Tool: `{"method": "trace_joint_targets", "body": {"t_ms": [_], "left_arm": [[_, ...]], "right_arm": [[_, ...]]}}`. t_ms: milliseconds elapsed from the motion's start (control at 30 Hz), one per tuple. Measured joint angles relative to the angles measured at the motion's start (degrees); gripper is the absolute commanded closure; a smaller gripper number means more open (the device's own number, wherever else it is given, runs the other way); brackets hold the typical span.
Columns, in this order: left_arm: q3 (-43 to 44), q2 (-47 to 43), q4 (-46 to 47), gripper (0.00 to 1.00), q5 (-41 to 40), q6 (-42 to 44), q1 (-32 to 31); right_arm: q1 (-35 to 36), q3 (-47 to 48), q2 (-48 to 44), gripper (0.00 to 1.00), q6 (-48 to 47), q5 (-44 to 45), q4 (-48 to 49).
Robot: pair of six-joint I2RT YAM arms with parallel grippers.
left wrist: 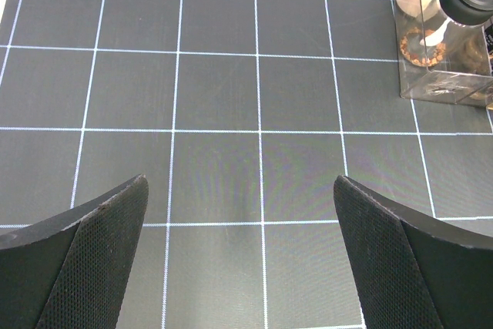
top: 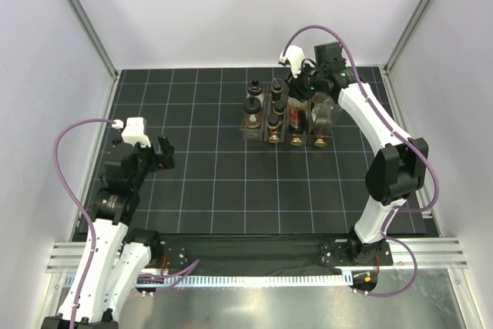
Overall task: Organize the condiment bottles
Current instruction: Place the bottle in the storage box.
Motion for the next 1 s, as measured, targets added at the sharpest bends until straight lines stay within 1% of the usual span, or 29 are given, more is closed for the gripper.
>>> {"method": "trace_joint_targets", "body": {"t_ms": [533,733,767,900,967,1000], "left_arm": [[0.0,0.0,0.0,0.00,0.0,0.0,0.0],[0.0,0.0,0.0,0.00,0.0,0.0,0.0],[0.0,0.0,0.0,0.00,0.0,0.0,0.0],[0.0,0.0,0.0,0.00,0.0,0.0,0.0],[0.0,0.0,0.0,0.00,0.0,0.0,0.0],[0.0,0.0,0.0,0.00,0.0,0.0,0.0]], "right_arm": [[-0.3,0.0,0.0,0.84,0.1,0.0,0.1],[-0.3,0.0,0.0,0.72,0.1,0.0,0.1],[-0.3,0.0,0.0,0.68,0.1,0.0,0.1],[-0.3,-0.2,-0.2,0.59,0.1,0.1,0.3],[-0.3,-0.7,-0.5,0.52,0.0,0.4,0.4],[-0.4,-0.9,-0.7,0.50,0.0,0.8,0.4]]}}
